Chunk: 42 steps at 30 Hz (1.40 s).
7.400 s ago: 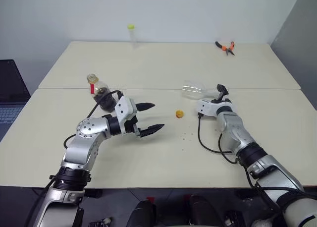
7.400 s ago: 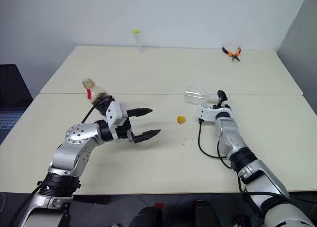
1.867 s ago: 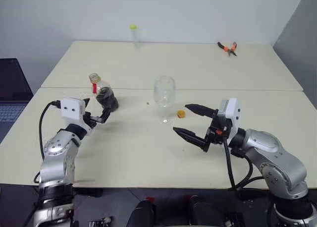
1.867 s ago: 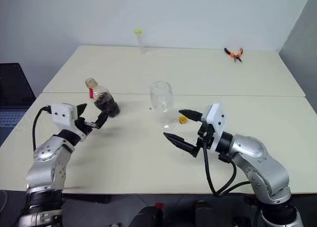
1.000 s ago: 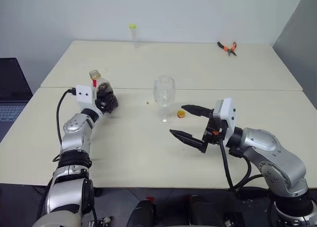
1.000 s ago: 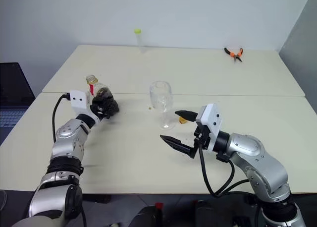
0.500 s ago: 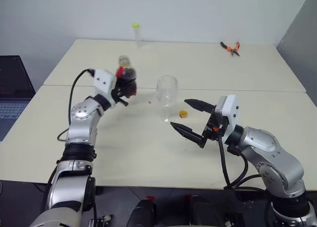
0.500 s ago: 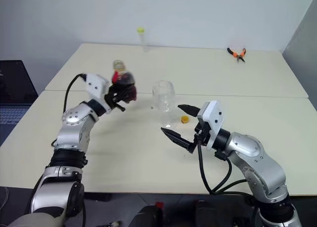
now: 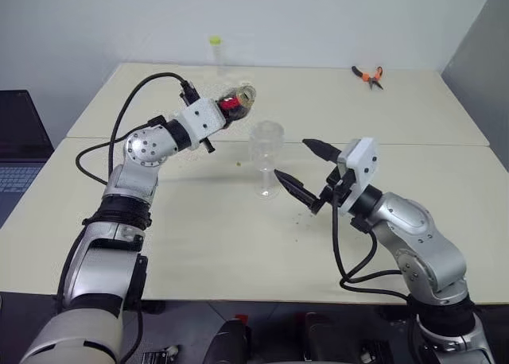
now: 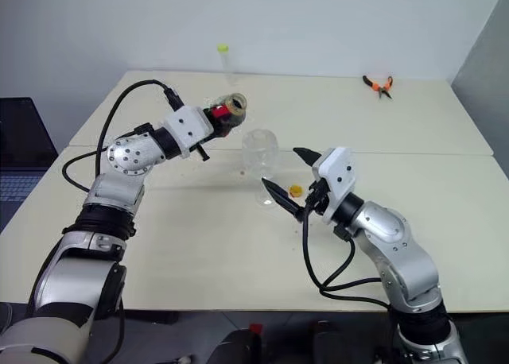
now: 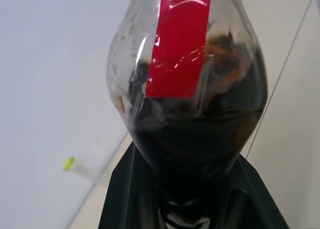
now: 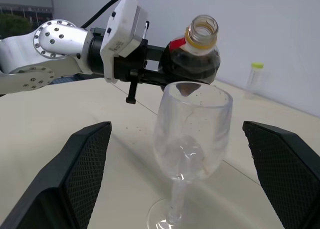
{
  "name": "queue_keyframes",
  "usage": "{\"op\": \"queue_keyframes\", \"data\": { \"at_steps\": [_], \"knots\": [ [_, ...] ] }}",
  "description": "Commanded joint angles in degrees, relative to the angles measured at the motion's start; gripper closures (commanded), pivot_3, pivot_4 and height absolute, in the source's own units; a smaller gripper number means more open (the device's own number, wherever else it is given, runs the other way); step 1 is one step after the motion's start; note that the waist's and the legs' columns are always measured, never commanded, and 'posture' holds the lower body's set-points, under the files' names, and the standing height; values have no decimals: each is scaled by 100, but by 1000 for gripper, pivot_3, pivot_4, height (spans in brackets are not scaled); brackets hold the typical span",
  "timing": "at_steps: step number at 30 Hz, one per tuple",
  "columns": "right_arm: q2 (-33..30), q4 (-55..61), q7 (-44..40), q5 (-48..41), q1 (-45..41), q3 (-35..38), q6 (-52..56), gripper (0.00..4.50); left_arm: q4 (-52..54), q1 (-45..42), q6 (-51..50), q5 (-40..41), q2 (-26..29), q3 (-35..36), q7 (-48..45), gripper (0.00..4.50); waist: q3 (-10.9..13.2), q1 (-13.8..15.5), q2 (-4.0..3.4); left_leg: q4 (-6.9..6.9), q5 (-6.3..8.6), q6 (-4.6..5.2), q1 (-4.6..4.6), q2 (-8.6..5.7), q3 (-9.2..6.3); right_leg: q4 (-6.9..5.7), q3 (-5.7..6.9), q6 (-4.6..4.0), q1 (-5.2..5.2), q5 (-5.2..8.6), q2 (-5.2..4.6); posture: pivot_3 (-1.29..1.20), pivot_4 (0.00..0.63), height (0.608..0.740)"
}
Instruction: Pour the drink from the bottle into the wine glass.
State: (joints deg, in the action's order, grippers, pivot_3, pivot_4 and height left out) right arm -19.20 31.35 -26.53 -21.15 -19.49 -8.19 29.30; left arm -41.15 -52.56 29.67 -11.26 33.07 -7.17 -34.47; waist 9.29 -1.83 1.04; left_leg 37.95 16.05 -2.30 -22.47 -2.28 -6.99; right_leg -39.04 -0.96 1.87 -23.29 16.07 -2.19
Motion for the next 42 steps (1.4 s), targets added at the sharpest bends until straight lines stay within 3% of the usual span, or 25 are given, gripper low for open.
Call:
{"op": "queue_keyframes", "data": {
  "at_steps": [1,9,18,42],
  "knots": [
    [137,44,82,75,-160,-3,-158,0,-183,-382,820,-477,231,-26,688,3754,0,-1,0,0,0,0,-1,-1,0,0,-1,0,-1,0,0,0,150,740],
    [340,-157,117,183,-304,-122,-67,0,-775,-712,1855,-1309,480,-368,1473,3757,0,-3,0,-1,0,1,0,-6,-2,-3,3,0,-2,0,1,0,150,740],
    [425,-285,180,235,-455,-138,8,0,-1224,-1058,2233,-2127,688,-730,2372,3760,0,-7,-1,0,0,1,-2,-14,-2,-5,3,0,-4,0,2,0,150,740],
    [404,-160,152,228,-382,-230,101,0,-1391,-1400,2347,-2766,805,-1129,3138,3762,0,-15,-1,0,0,1,-3,-17,0,-8,5,0,-6,0,3,0,150,740]
  ]
}}
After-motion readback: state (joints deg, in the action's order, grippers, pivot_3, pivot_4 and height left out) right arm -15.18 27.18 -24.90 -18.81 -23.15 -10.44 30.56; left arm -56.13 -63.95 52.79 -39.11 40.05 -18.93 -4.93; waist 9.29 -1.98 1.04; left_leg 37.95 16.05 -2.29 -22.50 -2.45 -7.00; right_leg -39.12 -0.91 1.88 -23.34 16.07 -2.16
